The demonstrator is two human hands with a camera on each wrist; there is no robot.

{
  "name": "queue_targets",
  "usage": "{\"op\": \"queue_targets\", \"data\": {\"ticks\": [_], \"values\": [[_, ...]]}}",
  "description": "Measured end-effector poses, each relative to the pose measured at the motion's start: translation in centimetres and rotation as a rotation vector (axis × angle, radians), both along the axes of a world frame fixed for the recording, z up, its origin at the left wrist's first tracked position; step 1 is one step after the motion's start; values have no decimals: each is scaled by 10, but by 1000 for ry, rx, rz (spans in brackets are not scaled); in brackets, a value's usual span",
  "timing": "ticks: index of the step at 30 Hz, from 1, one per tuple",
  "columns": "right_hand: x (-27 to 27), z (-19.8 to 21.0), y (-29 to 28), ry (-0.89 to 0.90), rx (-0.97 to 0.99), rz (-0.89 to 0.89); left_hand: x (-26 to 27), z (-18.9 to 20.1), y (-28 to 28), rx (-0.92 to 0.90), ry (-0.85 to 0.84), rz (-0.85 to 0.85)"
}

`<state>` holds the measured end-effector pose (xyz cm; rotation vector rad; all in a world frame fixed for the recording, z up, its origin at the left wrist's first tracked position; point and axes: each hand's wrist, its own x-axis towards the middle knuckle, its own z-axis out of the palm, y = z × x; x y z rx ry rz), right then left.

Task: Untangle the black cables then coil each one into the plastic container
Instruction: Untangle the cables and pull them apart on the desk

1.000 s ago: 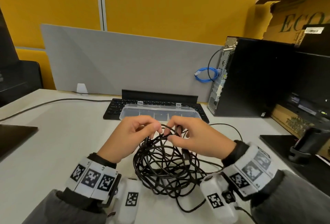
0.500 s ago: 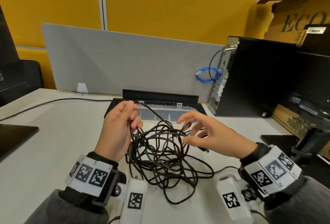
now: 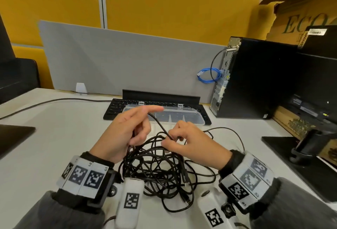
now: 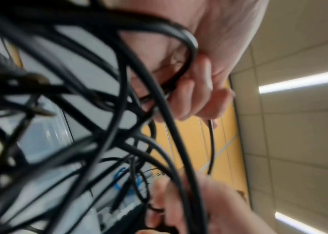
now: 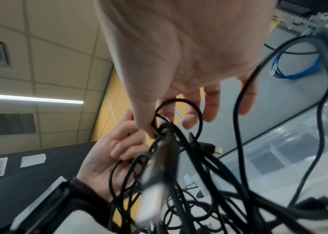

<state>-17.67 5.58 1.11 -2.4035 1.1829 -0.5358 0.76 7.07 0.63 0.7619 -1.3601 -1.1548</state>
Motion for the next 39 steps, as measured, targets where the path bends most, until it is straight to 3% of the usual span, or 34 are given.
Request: {"op": "queue_targets", "data": {"ticks": [6,9,10,12,14,16,18,21,24,26,28,31,33,35,38,39], "values": [[-14,15,0,87,79,23,8,8,-1,-99,472,230],[-24,24,-1,94,36,10,15,4,-5,-40,501,316],[-26,26,-2,81,9,1,17,2,-8,-21,410,365],[-27,27,-3,106,-50,-2,21,-3,-13,-54,34,506],[-23,25,-3,239,-170,3,19,-6,-11,-218,-367,582],[-15,24,-1,358,-346,-4,10,-6,-6,-424,-651,524],[-8,23,-1,362,-493,-25,0,-9,-3,-513,-834,426],[-2,17,1,233,-509,-16,-1,-14,-7,-543,-894,360],[-4,13,-2,101,-326,32,-6,-12,-5,-545,-776,306],[-10,13,-3,105,-190,64,-7,-3,1,-546,-630,332],[-21,8,-4,122,-64,85,4,7,2,-475,-328,482],[-38,2,-4,90,5,54,33,17,-5,-195,237,646],[-45,3,-8,171,-126,-1,37,15,-10,-70,294,700],[-43,4,-8,318,-342,-81,32,10,-13,-72,70,772],[-27,1,-3,438,-592,-164,21,-2,-11,-246,-621,890],[-20,0,-2,462,-682,-183,16,-6,-10,-355,-829,844]]}}
